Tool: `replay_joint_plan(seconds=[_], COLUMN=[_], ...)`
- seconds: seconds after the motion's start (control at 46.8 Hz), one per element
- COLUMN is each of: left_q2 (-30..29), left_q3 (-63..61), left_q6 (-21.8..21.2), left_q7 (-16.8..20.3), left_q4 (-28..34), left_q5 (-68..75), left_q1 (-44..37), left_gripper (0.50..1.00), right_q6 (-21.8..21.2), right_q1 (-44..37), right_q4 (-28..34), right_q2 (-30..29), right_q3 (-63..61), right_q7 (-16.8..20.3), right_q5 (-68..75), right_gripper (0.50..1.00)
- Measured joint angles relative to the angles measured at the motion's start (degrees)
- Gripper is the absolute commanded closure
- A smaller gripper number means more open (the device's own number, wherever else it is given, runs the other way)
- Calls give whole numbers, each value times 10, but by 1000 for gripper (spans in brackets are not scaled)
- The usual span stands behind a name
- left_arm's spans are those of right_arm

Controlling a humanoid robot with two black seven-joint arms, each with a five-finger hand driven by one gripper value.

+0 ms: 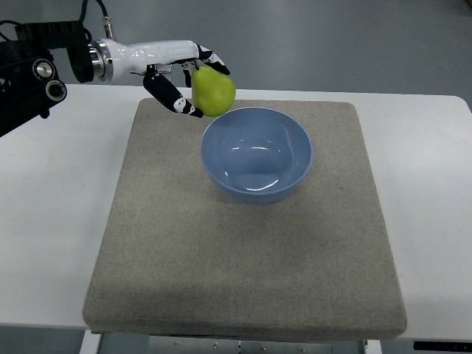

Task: Place pear in bowl with left hand
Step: 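Carry the pear over the blue bowl and lower it inside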

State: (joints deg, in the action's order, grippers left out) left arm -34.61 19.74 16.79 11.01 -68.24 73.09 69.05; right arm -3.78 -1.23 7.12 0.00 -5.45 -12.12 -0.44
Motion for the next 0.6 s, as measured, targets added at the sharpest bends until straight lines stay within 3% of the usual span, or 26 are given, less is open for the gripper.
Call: replay_joint_plan(seconds=[0.299, 0.599], left_q2=[72, 101], left_q3=[-35, -59], left_q6=[0, -4], left_q7=[-1, -4], left_q4=[-7, 18], left_q5=[17, 29], left_q1=[-2, -1], left_gripper=[1000, 1000], right_q6=[0, 0], right_q1=[-1, -1], right_q4=[0, 0], right_q2=[0, 0], right_q3=[0, 0], right_q7=[0, 0], right_q5=[0, 0], right_gripper=[574, 574])
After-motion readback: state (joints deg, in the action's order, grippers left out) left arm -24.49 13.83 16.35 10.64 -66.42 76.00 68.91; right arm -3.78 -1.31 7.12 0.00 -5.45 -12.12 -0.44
